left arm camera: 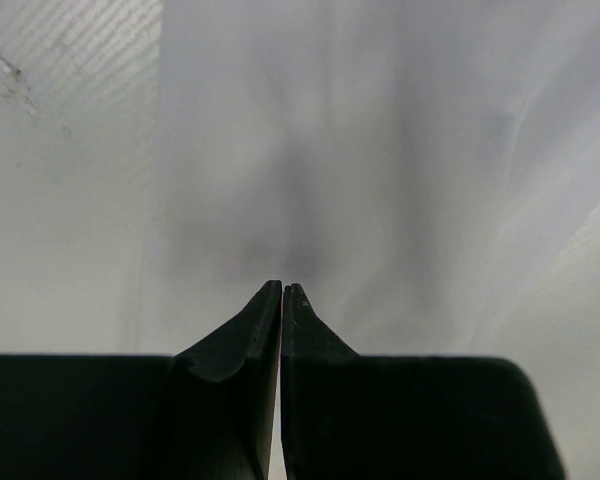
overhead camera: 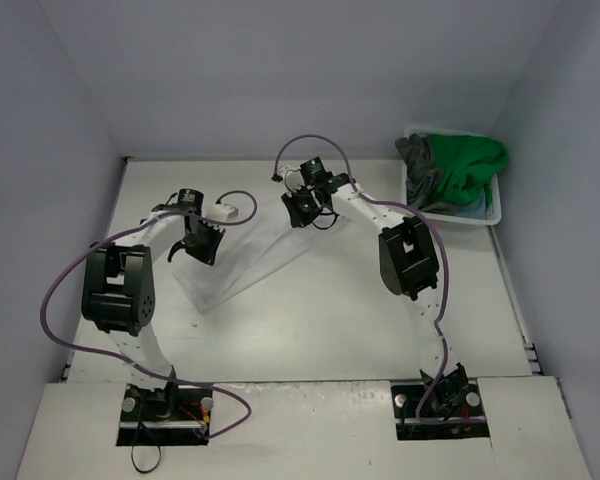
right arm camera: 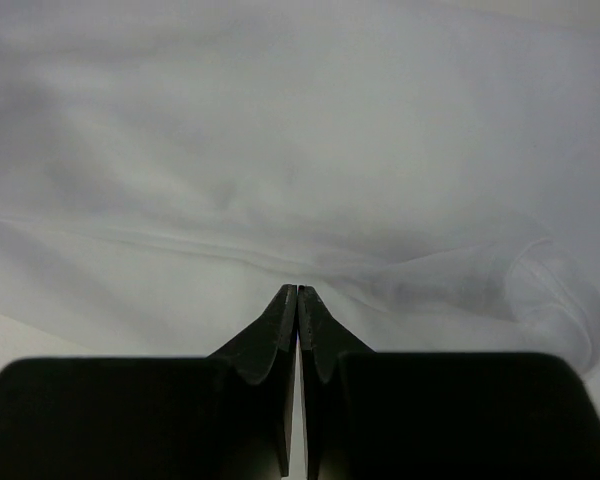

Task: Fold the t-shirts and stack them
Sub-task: Rotate the tshirt 80 degrees

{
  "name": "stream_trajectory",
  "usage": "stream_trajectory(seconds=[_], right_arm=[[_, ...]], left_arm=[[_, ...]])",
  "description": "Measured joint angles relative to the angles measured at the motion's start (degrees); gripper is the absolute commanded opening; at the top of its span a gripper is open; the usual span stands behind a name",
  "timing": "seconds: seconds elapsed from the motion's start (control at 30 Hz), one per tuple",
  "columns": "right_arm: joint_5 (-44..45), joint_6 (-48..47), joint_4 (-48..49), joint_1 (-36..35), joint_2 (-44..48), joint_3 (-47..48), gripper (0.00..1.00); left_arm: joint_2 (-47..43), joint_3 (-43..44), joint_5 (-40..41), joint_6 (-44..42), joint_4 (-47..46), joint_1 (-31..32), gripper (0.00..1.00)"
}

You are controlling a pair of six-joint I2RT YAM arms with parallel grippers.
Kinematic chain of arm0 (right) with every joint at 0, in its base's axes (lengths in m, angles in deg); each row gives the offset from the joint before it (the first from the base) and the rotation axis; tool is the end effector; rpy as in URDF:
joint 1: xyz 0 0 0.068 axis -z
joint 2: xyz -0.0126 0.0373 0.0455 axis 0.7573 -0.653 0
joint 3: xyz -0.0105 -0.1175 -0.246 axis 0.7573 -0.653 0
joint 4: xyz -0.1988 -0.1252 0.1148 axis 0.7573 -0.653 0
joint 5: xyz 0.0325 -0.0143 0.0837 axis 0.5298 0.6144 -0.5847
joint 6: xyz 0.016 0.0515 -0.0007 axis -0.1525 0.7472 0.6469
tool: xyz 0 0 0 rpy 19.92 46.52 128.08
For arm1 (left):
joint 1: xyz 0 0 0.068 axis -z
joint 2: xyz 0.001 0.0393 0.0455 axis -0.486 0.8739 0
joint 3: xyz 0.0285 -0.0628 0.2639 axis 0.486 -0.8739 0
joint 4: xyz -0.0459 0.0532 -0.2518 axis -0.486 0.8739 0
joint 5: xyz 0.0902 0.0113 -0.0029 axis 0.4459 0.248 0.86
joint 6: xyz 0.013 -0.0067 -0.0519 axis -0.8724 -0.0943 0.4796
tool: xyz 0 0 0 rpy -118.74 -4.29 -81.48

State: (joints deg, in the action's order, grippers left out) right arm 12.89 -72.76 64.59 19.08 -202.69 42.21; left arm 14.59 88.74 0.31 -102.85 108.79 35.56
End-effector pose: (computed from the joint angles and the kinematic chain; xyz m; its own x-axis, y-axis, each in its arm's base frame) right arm 0.4535 0.2803 0.1996 -0.3694 -0.4860 -0.7920 -0.8467 0.5272 0.0714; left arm 0.3606 -0.0531 0.1901 -0.7698 0.4025 -0.4954 0.5321 0.8333 -0.1497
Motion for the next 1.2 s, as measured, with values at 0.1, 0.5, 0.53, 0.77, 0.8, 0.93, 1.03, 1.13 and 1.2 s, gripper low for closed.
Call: stream_trajectory(seconds=[0.1, 0.5, 0.53, 0.77, 0.8, 0.93, 1.03, 1.13, 1.2], right_arm=[[-0.3, 0.4, 0.2, 0.0, -0.9, 1.0, 0.0], [-0.7, 1.0, 1.6, -1.4, -2.8, 0.0, 0.0], [-0.7, 1.0, 1.8, -1.7, -2.8, -0.6, 0.0], [-0.3, 0.0, 4.0, -3.0, -0.4, -6.1, 0.0], [-0.2, -0.2, 4.0, -3.0, 0.1, -7.0, 0.0], [0.0, -1.7, 3.6, -3.0, 1.7, -9.4, 0.0], [0.1, -3.3, 3.3, -3.0, 2.1, -10.0, 0.0], [0.2, -4.9, 3.0, -3.0, 2.2, -10.0, 0.0], [0.2, -5.7, 2.7, -3.0, 2.2, -9.9, 0.0]], left_arm=[[-1.3, -1.6, 0.0, 0.0, 0.4, 0.0, 0.0], [-1.9, -5.6, -2.3, -0.1, 0.6, 0.4, 0.0], [-1.9, -5.8, -2.4, -0.3, 0.7, 0.6, 0.0], [-1.8, -5.9, -2.6, -1.7, 1.4, 2.8, 0.0], [-1.8, -5.9, -2.6, -1.9, 1.6, 3.4, 0.0], [-1.8, -6.0, -3.3, -3.0, 2.7, 6.5, 0.0], [-1.8, -6.1, -4.0, -3.7, 4.4, 10.1, 0.0], [-1.8, -6.2, -5.0, -4.6, 6.4, 15.5, 0.0], [-1.7, -6.3, -6.1, -5.0, 7.8, 18.9, 0.0]])
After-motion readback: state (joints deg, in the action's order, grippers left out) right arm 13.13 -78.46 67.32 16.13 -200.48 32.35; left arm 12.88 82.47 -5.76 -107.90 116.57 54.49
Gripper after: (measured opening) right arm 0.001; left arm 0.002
